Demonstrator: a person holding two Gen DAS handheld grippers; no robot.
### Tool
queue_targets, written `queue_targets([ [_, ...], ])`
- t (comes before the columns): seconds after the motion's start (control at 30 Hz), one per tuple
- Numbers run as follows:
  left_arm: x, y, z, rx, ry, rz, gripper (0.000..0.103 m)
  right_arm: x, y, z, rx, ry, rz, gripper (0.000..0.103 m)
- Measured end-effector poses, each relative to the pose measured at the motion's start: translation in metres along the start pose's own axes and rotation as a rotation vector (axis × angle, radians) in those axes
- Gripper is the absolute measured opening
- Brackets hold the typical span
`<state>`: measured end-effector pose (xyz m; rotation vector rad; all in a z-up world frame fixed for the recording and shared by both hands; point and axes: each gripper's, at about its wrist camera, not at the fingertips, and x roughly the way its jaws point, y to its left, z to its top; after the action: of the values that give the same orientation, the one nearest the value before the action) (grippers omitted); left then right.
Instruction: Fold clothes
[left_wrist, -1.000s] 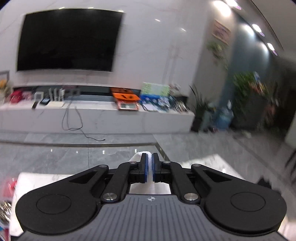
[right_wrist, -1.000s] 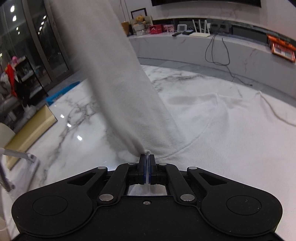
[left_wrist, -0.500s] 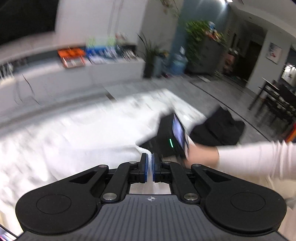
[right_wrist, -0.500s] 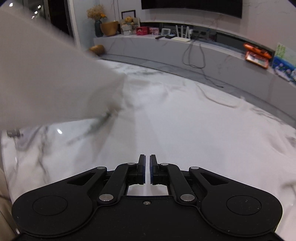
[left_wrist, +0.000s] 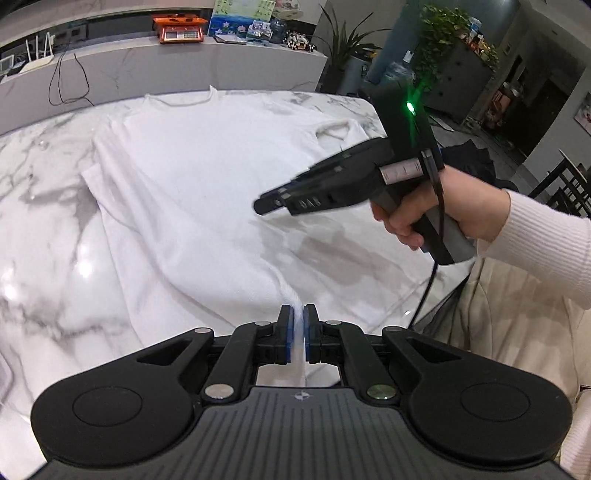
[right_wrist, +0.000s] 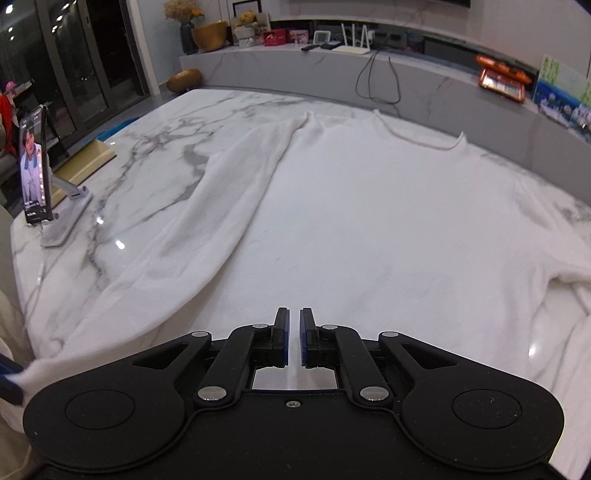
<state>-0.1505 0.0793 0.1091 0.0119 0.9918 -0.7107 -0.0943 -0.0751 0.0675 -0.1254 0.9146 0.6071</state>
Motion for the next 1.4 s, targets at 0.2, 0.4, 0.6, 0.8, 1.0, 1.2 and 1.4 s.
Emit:
queue_targets([
  [0.2,-0.018,0.016,0.013,-0.052,-0.073,0.037,0.043,0.004,0.011,0.012,-0.015,-0.002,-0.007,0.008],
  [0.4,-0.029,0.063,0.051,-0.175,-0.175,0.216,0.042,0.008,0.009,0.031,-0.041,-0.02,-0.044,0.009],
  [0.6,0.0,0.126,0.092,-0.293,-0.206,0.32,0.034,0.021,0.004,0.065,-0.061,-0.065,-0.044,0.009],
  [0.8,0.04,0.18,0.098,-0.434,-0.195,0.293,0.034,0.055,0.0,0.116,-0.068,-0.104,-0.014,0.009],
  [1.0,0.054,0.194,0.096,-0.456,-0.192,0.231,0.023,0.104,-0.013,0.173,-0.017,-0.108,0.033,0.01],
  [1.2,0.063,0.201,0.097,-0.457,-0.17,0.222,0.01,0.152,-0.03,0.212,0.108,-0.066,0.074,0.015],
  [1.4,0.066,0.207,0.095,-0.465,-0.17,0.204,0.008,0.183,-0.04,0.217,0.208,-0.014,0.094,0.015],
])
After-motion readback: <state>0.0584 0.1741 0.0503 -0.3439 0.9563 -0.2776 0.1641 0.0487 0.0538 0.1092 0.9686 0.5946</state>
